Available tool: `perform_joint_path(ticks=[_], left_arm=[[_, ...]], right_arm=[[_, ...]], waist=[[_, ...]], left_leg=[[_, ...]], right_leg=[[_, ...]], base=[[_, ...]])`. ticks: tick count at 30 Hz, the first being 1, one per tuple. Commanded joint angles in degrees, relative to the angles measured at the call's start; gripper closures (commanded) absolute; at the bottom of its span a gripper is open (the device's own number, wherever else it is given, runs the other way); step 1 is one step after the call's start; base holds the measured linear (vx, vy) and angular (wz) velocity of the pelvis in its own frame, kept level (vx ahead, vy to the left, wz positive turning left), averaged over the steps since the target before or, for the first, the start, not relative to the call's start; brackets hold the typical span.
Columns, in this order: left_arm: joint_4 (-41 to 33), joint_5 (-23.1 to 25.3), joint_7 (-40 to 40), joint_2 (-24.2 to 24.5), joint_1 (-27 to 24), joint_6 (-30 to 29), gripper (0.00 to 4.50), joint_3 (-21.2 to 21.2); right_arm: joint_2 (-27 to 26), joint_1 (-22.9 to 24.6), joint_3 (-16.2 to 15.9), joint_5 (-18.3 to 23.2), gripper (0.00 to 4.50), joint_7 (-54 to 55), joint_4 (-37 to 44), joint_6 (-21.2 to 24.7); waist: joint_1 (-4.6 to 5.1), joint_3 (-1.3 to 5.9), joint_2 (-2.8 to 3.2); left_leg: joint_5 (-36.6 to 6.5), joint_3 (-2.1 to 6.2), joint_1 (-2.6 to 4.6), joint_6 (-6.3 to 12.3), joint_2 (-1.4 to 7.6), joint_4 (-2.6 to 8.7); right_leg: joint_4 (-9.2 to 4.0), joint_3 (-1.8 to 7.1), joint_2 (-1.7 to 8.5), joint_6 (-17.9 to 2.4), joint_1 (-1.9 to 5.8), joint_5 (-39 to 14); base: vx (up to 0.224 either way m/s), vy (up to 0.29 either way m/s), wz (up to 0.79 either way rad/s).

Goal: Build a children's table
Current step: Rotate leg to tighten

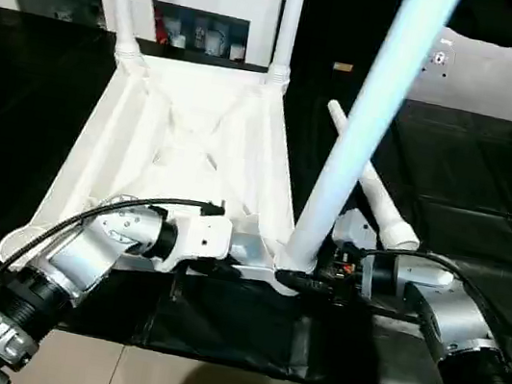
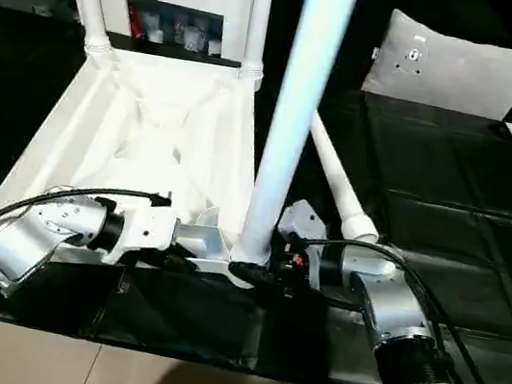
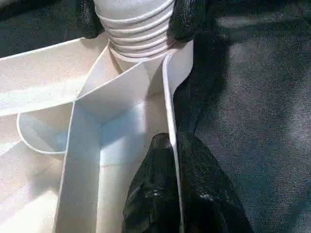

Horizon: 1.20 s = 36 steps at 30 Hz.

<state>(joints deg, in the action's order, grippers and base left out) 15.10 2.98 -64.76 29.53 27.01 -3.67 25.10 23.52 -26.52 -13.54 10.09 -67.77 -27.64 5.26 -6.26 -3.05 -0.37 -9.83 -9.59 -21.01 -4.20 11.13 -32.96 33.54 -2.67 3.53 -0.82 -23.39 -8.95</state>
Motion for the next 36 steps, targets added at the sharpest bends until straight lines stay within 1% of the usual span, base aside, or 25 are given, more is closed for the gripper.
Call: perform_joint_path(ticks=[1, 6, 13, 14, 17, 18, 19, 20, 21, 23, 24, 25, 27, 28, 29, 30, 31, 32, 33, 34, 35, 36], left_arm=[[-0.23, 1.00, -1.92, 0.22, 1.04, 1.96, 4.50, 1.22], [-0.18, 1.01, -2.07, 0.23, 1.11, 1.95, 4.50, 1.24], [-0.16, 0.82, -2.48, 0.30, 0.85, 1.70, 4.50, 1.33], [-0.16, 0.80, -2.52, 0.31, 0.81, 1.67, 4.50, 1.34], [-0.47, 0.54, -2.62, 0.24, 0.55, 1.21, 4.50, 1.25], [-0.56, 0.50, -2.68, 0.23, 0.47, 1.14, 4.50, 1.22], [-0.68, 0.44, -2.75, 0.22, 0.38, 1.01, 4.50, 1.18], [-0.78, 0.40, -2.79, 0.21, 0.33, 0.91, 4.50, 1.15], [-0.85, 0.35, -2.83, 0.19, 0.29, 0.82, 4.50, 1.12], [-0.90, 0.32, -2.88, 0.18, 0.27, 0.76, 4.50, 1.11], [-0.92, 0.34, -2.94, 0.15, 0.31, 0.65, 4.50, 1.11], [-0.92, 0.32, -2.96, 0.12, 0.32, 0.60, 4.50, 1.10], [-1.04, 0.03, -2.92, -0.17, 0.26, 0.12, 4.50, 0.91], [-1.10, -0.12, -2.83, -0.31, 0.20, -0.12, 4.50, 0.79], [-1.11, -0.14, -2.82, -0.32, 0.19, -0.14, 4.50, 0.78], [-1.51, -0.68, -2.34, -0.70, -0.24, -1.05, 4.50, 0.33], [-2.89, -1.74, -0.95, -1.74, -1.20, -3.62, 4.50, -0.53], [-3.40, -1.94, -0.08, -2.24, -1.53, -4.73, 4.50, -0.85], [-3.91, -2.11, 0.77, -2.72, -1.85, -5.82, 4.50, -1.16], [-4.82, -2.25, 2.30, -3.55, -2.40, -7.58, 4.50, -1.63], [-5.05, -2.30, 2.83, -3.88, -2.54, -8.14, 4.50, -1.78], [-5.44, -2.39, 3.76, -4.45, -2.78, -9.11, 4.50, -2.05]], right_arm=[[0.11, 0.36, 1.07, 0.61, 0.77, -0.15, 1.32, 0.54], [0.39, 0.76, 1.09, 0.88, 0.77, -0.34, 1.58, 0.33], [0.51, 1.96, 0.86, 1.65, 0.77, -1.38, 2.65, 1.54], [0.50, 2.09, 0.80, 1.70, 1.04, -1.40, 2.74, 1.63], [0.11, 2.83, 0.76, 2.33, 1.15, -1.33, 3.34, 2.55], [-0.02, 3.03, 0.76, 2.43, 1.37, -1.27, 3.53, 2.78], [-0.26, 3.32, 0.83, 2.75, 1.37, -1.22, 3.87, 3.27], [-0.41, 3.51, 0.88, 2.96, 1.49, -1.21, 4.13, 3.60], [-0.52, 3.68, 0.94, 3.15, 1.54, -1.17, 4.37, 3.81], [-0.64, 3.93, 0.92, 3.18, 1.61, -1.00, 4.72, 3.95], [-0.67, 4.13, 0.89, 3.11, 1.64, -0.93, 4.89, 4.03], [-0.70, 4.21, 0.89, 3.11, 1.64, -0.91, 4.90, 4.12], [-0.70, 4.52, 0.86, 3.13, 1.69, -1.07, 5.09, 4.63], [-0.72, 4.72, 0.81, 3.24, 1.69, -1.20, 5.38, 5.01], [-0.73, 4.74, 0.81, 3.25, 1.70, -1.19, 5.41, 5.04], [-1.15, 5.29, 0.78, 3.54, 1.70, -0.40, 6.41, 6.59], [-2.45, 5.88, 0.89, 3.19, 1.71, 2.64, 7.43, 7.89], [-3.17, 5.78, 1.07, 2.67, 1.71, 4.62, 7.27, 8.32], [-3.86, 5.68, 1.26, 2.16, 1.71, 6.57, 7.11, 8.73], [-5.03, 5.43, 1.63, 1.12, 1.71, 10.13, 6.68, 9.31], [-5.42, 5.22, 1.82, 0.94, 1.71, 11.13, 6.33, 9.64], [-6.11, 4.84, 2.15, 0.63, 1.71, 12.86, 5.73, 10.21]], waist=[[0.08, 4.08, 0.51], [0.04, 4.13, 0.51], [-0.13, 4.13, 0.47], [-0.14, 4.12, 0.49], [-0.14, 3.93, 0.46], [-0.20, 3.92, 0.39], [-0.20, 3.90, 0.41], [-0.18, 3.74, 0.55], [-0.13, 3.73, 0.52], [-0.13, 3.66, 0.55], [-0.03, 3.61, 0.28], [-0.07, 3.62, 0.35], [0.03, 3.53, 0.28], [0.07, 3.46, 0.12], [0.01, 3.50, 0.21], [0.04, 3.34, 0.26], [0.13, 3.33, 0.23], [0.14, 3.30, 0.21], [0.43, 3.20, 0.38], [0.52, 2.95, 0.61], [1.00, 2.78, 0.43], [1.53, 2.62, 0.36]], left_leg=[[-12.73, 0.02, 0.79, 1.37, 1.79, 3.40], [-12.60, 0.04, 0.75, 1.32, 1.79, 3.35], [-12.72, 0.05, 0.76, 1.44, 1.84, 3.34], [-12.91, 0.05, 0.80, 1.42, 1.84, 3.34], [-14.48, 0.07, 0.88, 0.99, 1.84, 3.41], [-14.77, 0.07, 0.88, 0.86, 1.79, 3.40], [-14.90, 0.10, 0.86, 0.80, 1.80, 3.44], [-15.57, 0.14, 0.84, 0.68, 1.81, 3.51], [-16.15, 0.22, 0.85, 0.52, 1.81, 3.57], [-16.92, 0.26, 0.92, 0.36, 1.83, 3.58], [-17.03, 0.26, 0.86, 0.32, 1.81, 3.61], [-17.03, 0.29, 0.90, 0.33, 1.80, 3.60], [-17.04, 0.30, 0.85, 0.37, 1.81, 3.63], [-16.98, 0.26, 0.84, 0.47, 1.78, 3.63], [-16.66, 0.26, 0.84, 0.57, 1.77, 3.61], [-16.53, 0.25, 0.78, 0.62, 1.79, 3.66], [-16.31, 0.26, 0.71, 0.55, 1.80, 3.69], [-16.09, 0.27, 0.68, 0.47, 1.86, 3.76], [-16.60, 0.32, 0.64, 0.20, 1.81, 3.83], [-17.47, 0.38, 0.70, -0.03, 1.75, 3.94], [-19.46, 0.45, 0.77, -0.59, 1.58, 3.96], [-21.11, 0.65, 0.69, -1.03, 1.39, 4.13]], right_leg=[[-2.91, 1.88, 3.63, -12.40, 3.07, -11.44], [-2.78, 1.87, 3.67, -12.60, 3.12, -10.80], [-2.74, 1.85, 3.64, -12.74, 3.14, -10.54], [-2.77, 1.84, 3.62, -12.71, 3.09, -10.80], [-3.08, 1.92, 3.73, -12.02, 2.91, -14.06], [-3.14, 1.95, 3.75, -11.69, 2.93, -14.93], [-3.15, 1.95, 3.78, -11.59, 2.90, -15.31], [-3.29, 1.97, 3.76, -11.27, 2.80, -16.35], [-3.31, 1.94, 3.74, -10.98, 2.79, -17.14], [-3.44, 1.98, 3.80, -10.66, 2.66, -18.15], [-3.48, 1.97, 3.75, -10.49, 2.65, -18.40], [-3.45, 1.98, 3.78, -10.47, 2.62, -18.54], [-3.50, 2.00, 3.81, -10.19, 2.58, -19.22], [-3.53, 2.01, 3.76, -10.10, 2.52, -19.26], [-3.50, 2.04, 3.80, -10.10, 2.56, -19.12], [-3.52, 2.08, 3.75, -10.03, 2.50, -19.14], [-3.44, 2.11, 3.79, -10.05, 2.56, -18.89], [-3.45, 2.13, 3.83, -10.04, 2.57, -18.64], [-3.44, 2.10, 3.74, -10.04, 2.50, -18.93], [-3.62, 2.04, 3.74, -9.88, 2.30, -20.19], [-3.88, 1.96, 3.63, -9.19, 2.20, -23.19], [-4.16, 1.79, 3.63, -8.22, 2.27, -26.38]], base=[[0.000, 0.000, 0.00], [0.000, 0.000, 0.00], [0.000, 0.000, 0.00], [0.000, 0.000, 0.00], [0.000, 0.000, 0.00], [0.000, 0.000, 0.00], [0.000, 0.000, 0.00], [0.000, 0.000, 0.00], [0.000, 0.000, 0.00], [0.000, 0.000, 0.00], [0.000, 0.000, 0.00], [0.000, 0.000, 0.00], [0.000, 0.000, 0.00], [0.000, 0.000, 0.00], [0.000, 0.000, 0.00], [0.000, 0.000, 0.00], [0.000, 0.000, 0.00], [0.000, 0.000, 0.00], [0.000, 0.000, 0.00], [0.000, 0.000, 0.00], [0.000, 0.000, 0.00], [0.000, 0.000, 0.00]])
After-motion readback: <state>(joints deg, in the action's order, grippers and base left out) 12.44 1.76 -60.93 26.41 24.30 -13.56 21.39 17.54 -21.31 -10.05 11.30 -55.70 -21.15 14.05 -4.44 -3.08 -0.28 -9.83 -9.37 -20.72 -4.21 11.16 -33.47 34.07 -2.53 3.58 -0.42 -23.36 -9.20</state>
